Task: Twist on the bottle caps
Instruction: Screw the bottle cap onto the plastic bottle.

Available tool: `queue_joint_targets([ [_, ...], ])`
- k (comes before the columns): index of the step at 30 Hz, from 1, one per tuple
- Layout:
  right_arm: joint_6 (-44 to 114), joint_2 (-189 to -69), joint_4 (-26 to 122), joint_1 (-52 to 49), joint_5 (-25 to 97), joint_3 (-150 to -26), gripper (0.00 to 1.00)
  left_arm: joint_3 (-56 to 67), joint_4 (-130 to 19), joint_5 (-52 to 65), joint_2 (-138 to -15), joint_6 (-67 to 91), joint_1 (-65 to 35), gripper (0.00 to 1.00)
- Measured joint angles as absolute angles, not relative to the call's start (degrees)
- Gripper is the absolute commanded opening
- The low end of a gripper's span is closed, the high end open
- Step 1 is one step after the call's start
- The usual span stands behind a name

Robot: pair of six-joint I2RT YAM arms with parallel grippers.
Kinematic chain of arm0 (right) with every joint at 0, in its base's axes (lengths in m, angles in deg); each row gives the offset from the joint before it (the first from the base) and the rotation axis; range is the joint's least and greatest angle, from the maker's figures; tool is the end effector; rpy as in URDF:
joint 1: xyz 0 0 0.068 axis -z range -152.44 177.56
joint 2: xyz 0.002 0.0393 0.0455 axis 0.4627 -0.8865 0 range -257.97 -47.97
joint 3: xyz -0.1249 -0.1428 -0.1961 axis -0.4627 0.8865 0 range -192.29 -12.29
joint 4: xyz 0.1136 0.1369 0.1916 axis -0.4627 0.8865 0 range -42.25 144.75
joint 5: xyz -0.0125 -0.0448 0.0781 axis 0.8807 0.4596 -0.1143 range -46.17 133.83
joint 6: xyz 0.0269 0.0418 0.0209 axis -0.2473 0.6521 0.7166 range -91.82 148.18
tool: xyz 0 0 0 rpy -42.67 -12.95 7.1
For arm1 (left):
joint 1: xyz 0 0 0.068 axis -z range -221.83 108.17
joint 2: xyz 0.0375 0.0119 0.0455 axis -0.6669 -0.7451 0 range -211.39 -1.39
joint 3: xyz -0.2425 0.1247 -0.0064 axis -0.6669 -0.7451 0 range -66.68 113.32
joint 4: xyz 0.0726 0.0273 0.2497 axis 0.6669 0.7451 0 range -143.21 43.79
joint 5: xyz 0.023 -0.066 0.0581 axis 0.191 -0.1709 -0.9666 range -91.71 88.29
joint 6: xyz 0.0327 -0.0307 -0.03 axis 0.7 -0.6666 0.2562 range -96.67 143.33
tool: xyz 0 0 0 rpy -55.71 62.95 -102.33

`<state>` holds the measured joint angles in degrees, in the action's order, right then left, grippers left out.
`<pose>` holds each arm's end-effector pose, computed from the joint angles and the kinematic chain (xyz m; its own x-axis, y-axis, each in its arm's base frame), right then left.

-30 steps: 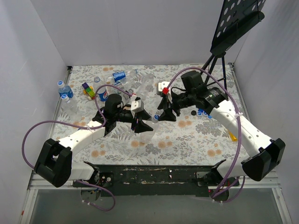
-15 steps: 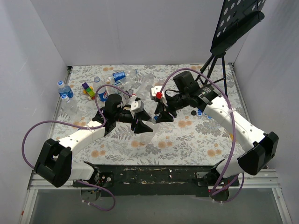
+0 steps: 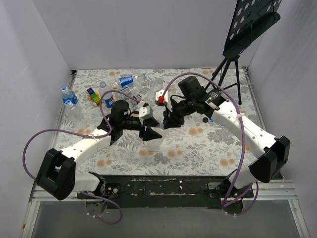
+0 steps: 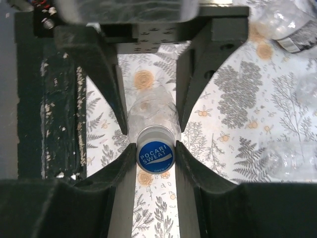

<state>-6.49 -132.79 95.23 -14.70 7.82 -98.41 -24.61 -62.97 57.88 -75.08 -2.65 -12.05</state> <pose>0.2161 0.2245 0.3678 0.0417 -0.5839 -0.8108 -0.9989 -0.0089 -0.0450 0.2203 -0.1615 0.2551 -0.7050 0.1480 -0.6935 0.7089 0.1186 -0.6953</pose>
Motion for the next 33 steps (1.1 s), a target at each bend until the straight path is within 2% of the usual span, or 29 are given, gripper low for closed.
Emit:
queue_joint_targets([
  [5,5.6,-133.8,89.6,-15.4,16.8,-98.4,0.01,-26.4,-64.0,47.1,-72.1,-2.1,-11.9,0.00],
  [14,35.3,-137.6,83.7,-16.8,30.9,-98.6,0.01,-35.3,-70.1,12.1,-64.0,5.3,-1.5,0.00],
  [16,38.9,-137.7,83.7,-17.0,31.7,-98.6,0.01,-36.9,-71.9,5.3,-62.8,7.3,1.3,0.24],
  [17,40.1,-137.7,83.5,-17.0,32.0,-98.6,0.01,-37.2,-72.4,3.2,-62.5,7.9,2.0,0.45],
  [19,41.3,-137.7,82.8,-17.0,32.2,-98.6,0.01,-37.3,-72.8,0.3,-62.4,9.0,2.9,0.65],
  [21,41.2,-137.7,82.2,-17.0,32.4,-98.6,0.01,-37.3,-72.9,-0.1,-62.4,9.5,2.9,0.74],
  [23,39.6,-137.7,82.6,-16.7,34.2,-98.6,0.01,-36.8,-72.6,2.3,-62.0,9.5,2.6,0.78],
  [28,33.5,-137.2,83.7,-14.1,34.6,-98.5,0.01,-32.1,-68.4,17.8,-61.5,7.8,-2.4,0.83],
  [33,24.5,-134.3,84.1,-12.6,29.4,-98.5,0.01,-28.7,-66.9,35.3,-61.7,3.2,-10.9,0.84],
])
